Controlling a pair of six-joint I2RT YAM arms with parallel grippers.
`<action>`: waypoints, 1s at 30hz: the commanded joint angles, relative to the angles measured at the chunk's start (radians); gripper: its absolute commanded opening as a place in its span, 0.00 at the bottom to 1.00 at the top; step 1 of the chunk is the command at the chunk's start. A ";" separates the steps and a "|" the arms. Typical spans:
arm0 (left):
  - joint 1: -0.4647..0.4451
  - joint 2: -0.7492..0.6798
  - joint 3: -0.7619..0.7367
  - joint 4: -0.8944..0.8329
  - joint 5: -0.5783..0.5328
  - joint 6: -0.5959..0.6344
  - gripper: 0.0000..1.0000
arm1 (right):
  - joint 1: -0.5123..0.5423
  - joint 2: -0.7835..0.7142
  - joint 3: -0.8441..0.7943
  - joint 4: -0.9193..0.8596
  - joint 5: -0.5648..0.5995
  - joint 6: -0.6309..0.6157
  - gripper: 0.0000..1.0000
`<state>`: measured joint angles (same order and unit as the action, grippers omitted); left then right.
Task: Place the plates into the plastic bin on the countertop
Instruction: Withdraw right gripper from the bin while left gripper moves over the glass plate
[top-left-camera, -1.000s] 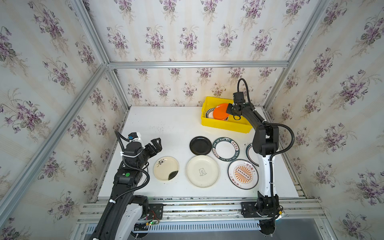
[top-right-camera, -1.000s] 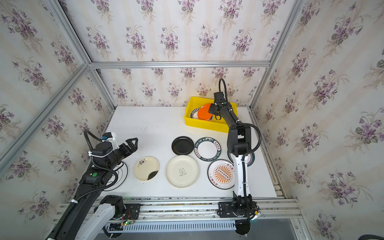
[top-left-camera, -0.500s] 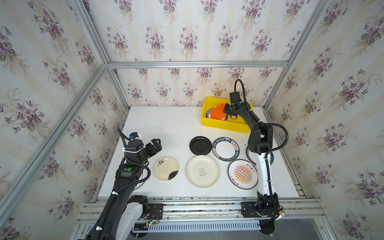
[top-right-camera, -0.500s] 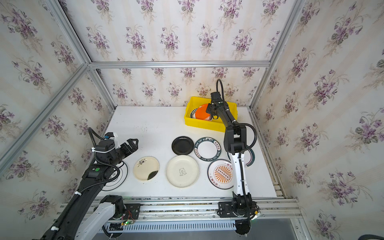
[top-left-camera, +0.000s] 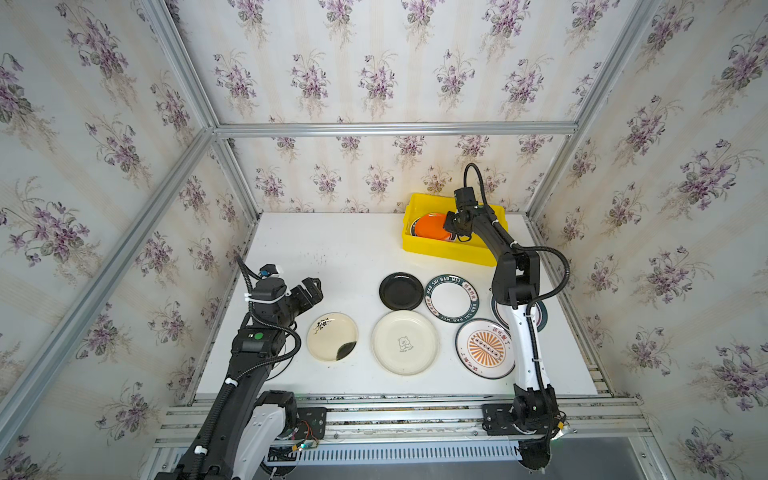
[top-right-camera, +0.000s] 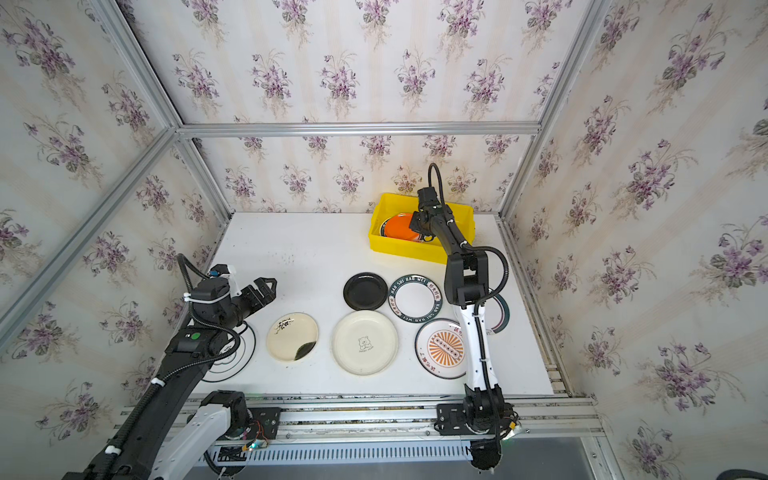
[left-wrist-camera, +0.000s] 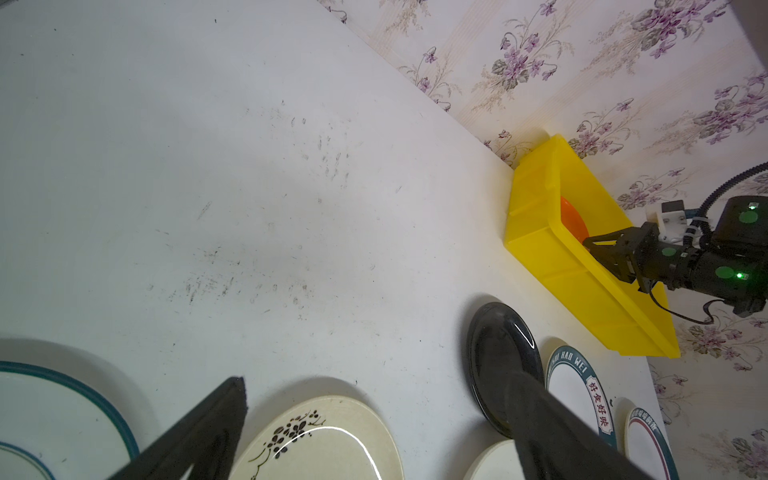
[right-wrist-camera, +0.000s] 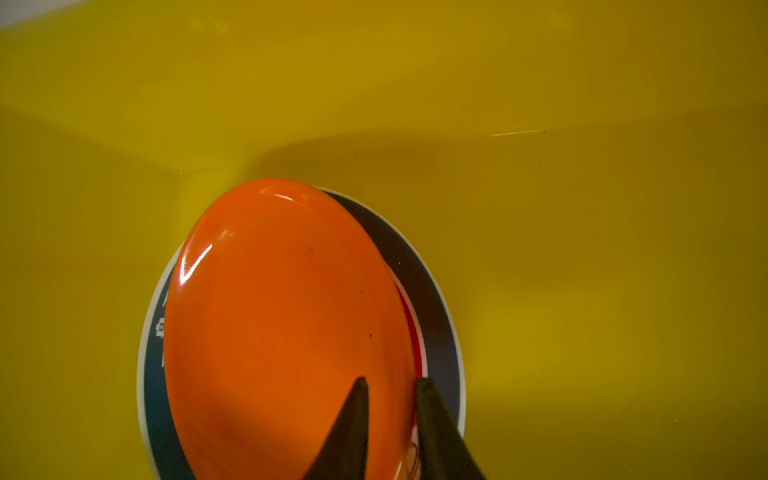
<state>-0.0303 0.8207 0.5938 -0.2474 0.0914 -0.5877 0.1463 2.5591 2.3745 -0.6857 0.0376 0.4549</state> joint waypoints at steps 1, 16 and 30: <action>0.004 -0.007 0.006 0.007 0.011 0.008 1.00 | 0.001 -0.006 0.017 -0.016 -0.012 -0.019 0.44; 0.018 -0.093 0.010 -0.156 -0.060 -0.046 0.99 | 0.002 -0.295 -0.198 0.115 -0.018 -0.076 0.74; 0.046 -0.233 -0.094 -0.312 -0.126 -0.172 1.00 | 0.003 -0.790 -0.764 0.480 -0.167 -0.055 0.83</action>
<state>0.0128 0.5835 0.5072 -0.5426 -0.0254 -0.7109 0.1486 1.8301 1.6611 -0.3176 -0.0921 0.4042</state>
